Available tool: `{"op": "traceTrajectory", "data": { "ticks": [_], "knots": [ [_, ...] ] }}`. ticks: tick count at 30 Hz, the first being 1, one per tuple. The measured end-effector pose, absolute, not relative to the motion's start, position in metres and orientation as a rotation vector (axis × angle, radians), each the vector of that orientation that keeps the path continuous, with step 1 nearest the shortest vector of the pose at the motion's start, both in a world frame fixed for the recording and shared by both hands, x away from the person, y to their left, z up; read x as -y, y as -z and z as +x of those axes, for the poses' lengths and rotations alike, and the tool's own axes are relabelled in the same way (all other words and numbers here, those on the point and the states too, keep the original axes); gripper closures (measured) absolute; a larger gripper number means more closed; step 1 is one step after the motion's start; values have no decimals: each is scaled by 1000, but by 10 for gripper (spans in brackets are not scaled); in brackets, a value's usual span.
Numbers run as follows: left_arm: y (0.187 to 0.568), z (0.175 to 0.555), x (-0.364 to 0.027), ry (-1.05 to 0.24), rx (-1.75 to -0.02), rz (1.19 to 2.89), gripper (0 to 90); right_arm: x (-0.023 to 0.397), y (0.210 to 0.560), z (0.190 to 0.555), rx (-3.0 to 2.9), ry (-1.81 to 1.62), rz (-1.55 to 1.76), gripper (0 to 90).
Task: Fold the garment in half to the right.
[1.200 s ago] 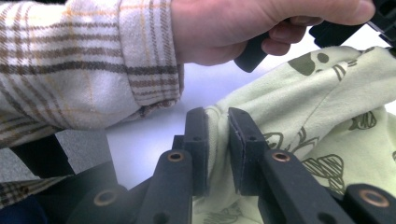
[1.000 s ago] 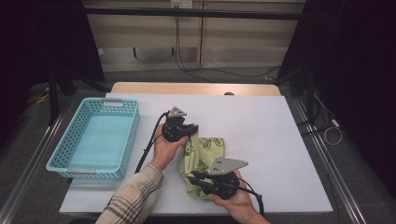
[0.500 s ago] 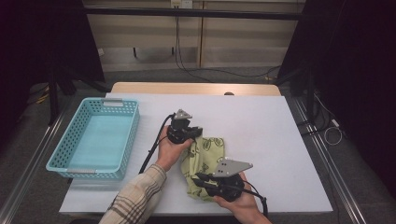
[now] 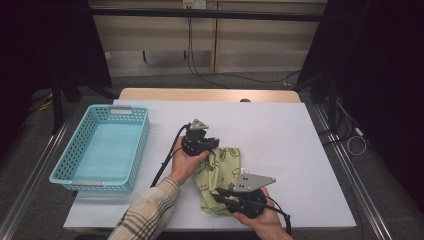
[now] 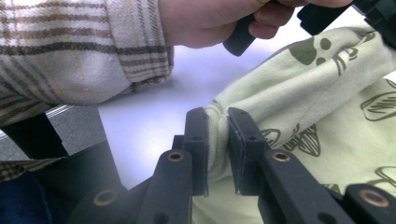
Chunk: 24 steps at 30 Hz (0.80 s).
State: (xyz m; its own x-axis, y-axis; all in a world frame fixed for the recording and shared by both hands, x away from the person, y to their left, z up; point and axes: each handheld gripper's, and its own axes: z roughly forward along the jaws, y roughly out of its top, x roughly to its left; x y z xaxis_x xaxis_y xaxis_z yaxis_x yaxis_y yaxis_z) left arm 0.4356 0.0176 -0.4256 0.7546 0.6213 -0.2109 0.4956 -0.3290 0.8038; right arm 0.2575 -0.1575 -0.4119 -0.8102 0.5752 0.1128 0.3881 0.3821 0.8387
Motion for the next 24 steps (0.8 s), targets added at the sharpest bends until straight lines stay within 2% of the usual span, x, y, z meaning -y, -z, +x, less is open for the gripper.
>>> {"op": "traceTrajectory", "data": {
  "ticks": [24],
  "knots": [
    [430, 435, 7, -163, -809, 2025, 839, 170, 421, 250, -2428, -1364, 922, 789]
  ]
}}
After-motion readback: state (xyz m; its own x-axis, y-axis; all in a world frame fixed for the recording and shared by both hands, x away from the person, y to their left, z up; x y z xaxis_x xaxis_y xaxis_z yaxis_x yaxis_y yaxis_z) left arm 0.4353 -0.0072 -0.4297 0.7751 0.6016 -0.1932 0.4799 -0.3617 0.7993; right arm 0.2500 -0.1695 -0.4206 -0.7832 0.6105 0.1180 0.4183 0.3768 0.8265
